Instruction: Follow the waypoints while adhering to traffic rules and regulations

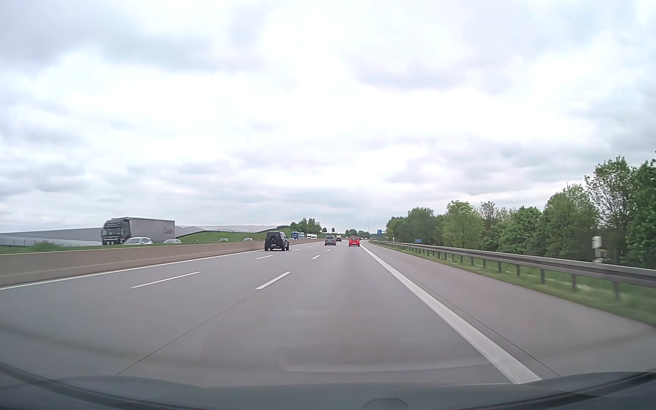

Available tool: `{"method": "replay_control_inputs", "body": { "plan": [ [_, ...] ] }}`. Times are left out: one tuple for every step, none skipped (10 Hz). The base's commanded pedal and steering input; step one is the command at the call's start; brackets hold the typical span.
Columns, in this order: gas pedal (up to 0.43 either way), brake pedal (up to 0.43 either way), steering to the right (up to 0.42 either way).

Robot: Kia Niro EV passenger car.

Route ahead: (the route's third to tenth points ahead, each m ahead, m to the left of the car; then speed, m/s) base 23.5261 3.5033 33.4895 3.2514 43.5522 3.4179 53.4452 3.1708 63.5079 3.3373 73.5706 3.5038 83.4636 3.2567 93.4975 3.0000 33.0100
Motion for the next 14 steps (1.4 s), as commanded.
{"method": "replay_control_inputs", "body": {
  "plan": [
    [0.287,0.0,-0.001],
    [0.28,0.0,-0.001],
    [0.28,0.0,-0.001],
    [0.26,0.0,-0.001],
    [0.248,0.0,-0.001],
    [0.248,0.0,-0.001],
    [0.228,0.0,-0.001],
    [0.228,0.0,-0.001],
    [0.22,0.0,-0.001],
    [0.209,0.0,-0.001],
    [0.197,0.0,-0.001],
    [0.197,0.0,-0.001],
    [0.197,0.0,-0.001],
    [0.197,0.0,-0.001]
  ]
}}
